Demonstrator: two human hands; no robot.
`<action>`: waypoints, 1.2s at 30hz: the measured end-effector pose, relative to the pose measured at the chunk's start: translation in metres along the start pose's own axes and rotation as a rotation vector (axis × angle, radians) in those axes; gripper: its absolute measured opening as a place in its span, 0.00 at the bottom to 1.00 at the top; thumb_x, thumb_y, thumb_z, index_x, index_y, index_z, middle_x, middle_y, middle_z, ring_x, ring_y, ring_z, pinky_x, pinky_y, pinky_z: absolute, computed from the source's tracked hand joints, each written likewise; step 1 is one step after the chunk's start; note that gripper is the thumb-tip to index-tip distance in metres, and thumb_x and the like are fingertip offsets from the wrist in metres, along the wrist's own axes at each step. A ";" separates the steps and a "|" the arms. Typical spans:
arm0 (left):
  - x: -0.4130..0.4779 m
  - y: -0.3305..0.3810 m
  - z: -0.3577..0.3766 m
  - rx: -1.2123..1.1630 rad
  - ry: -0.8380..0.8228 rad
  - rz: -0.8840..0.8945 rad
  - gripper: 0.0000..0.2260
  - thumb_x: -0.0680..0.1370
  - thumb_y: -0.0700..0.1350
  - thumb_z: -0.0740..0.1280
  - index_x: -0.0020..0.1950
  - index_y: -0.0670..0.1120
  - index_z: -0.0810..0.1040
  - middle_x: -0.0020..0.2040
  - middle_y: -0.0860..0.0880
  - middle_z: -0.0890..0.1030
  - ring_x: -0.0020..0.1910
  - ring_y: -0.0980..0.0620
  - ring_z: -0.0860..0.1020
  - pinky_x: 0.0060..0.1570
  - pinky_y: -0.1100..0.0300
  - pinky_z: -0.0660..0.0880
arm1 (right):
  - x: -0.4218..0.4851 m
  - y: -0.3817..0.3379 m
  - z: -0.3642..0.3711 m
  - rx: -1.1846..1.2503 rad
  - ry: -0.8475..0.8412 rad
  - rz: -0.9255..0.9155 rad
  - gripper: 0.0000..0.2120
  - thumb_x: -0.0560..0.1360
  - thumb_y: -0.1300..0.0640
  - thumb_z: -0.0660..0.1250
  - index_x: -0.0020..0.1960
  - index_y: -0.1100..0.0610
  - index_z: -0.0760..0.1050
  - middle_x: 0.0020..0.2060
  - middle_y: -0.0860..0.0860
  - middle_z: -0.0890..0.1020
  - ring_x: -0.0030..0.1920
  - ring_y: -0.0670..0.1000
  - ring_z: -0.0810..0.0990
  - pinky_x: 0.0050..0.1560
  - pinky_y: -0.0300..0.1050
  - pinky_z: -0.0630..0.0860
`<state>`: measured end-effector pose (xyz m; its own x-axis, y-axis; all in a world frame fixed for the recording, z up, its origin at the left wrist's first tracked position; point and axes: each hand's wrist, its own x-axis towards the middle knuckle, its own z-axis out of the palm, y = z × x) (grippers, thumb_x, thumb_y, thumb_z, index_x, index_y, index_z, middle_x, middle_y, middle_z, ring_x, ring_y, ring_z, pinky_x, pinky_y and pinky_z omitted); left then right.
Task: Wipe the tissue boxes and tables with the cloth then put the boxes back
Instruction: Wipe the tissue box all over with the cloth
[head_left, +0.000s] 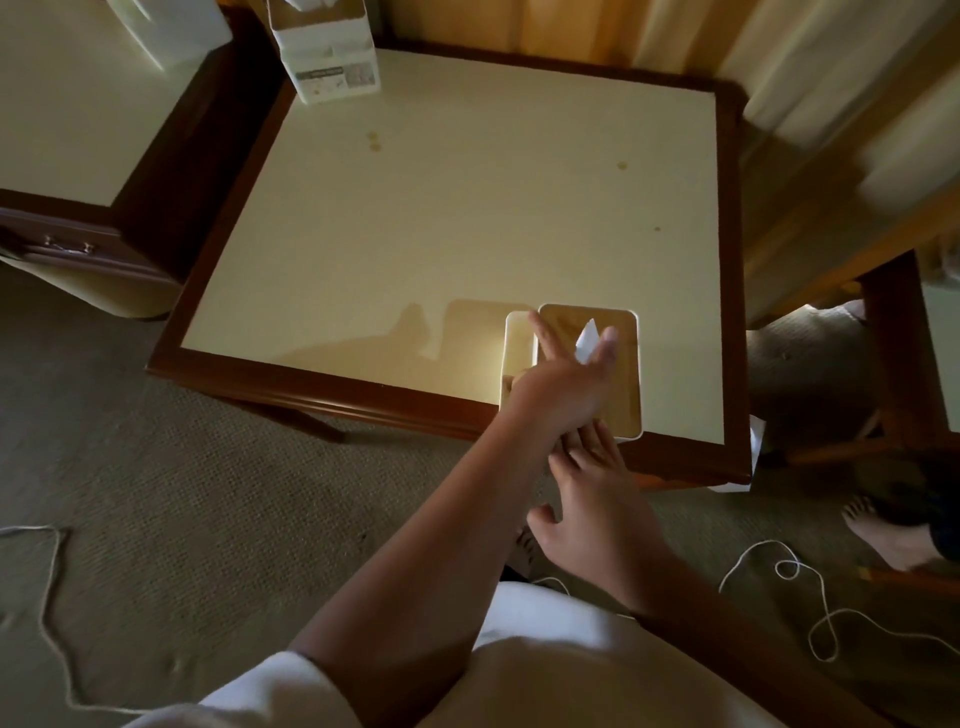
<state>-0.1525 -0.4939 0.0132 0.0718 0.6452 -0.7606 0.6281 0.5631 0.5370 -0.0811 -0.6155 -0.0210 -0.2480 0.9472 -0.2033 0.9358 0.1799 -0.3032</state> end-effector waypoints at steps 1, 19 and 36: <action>0.002 -0.004 0.005 0.053 0.003 0.009 0.44 0.76 0.79 0.45 0.79 0.60 0.23 0.74 0.31 0.71 0.72 0.31 0.72 0.70 0.35 0.65 | 0.000 0.000 -0.001 0.012 -0.003 0.002 0.42 0.73 0.48 0.69 0.82 0.62 0.61 0.81 0.59 0.63 0.83 0.57 0.53 0.83 0.55 0.49; 0.014 -0.018 0.009 -0.135 0.161 0.017 0.41 0.81 0.72 0.44 0.83 0.52 0.28 0.67 0.37 0.80 0.67 0.36 0.78 0.66 0.39 0.63 | 0.002 -0.001 -0.005 -0.019 -0.034 -0.018 0.48 0.69 0.48 0.76 0.82 0.61 0.59 0.82 0.59 0.58 0.83 0.57 0.50 0.83 0.55 0.52; 0.023 -0.006 -0.021 -0.427 0.039 -0.183 0.37 0.85 0.67 0.50 0.86 0.52 0.37 0.83 0.36 0.59 0.80 0.31 0.62 0.77 0.35 0.59 | 0.004 0.004 -0.006 -0.035 -0.095 -0.041 0.52 0.73 0.44 0.72 0.84 0.61 0.46 0.83 0.55 0.45 0.82 0.52 0.38 0.82 0.50 0.42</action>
<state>-0.1706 -0.4716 0.0007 -0.0446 0.5299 -0.8469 0.2517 0.8263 0.5038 -0.0770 -0.6093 -0.0174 -0.3073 0.9097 -0.2795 0.9321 0.2285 -0.2810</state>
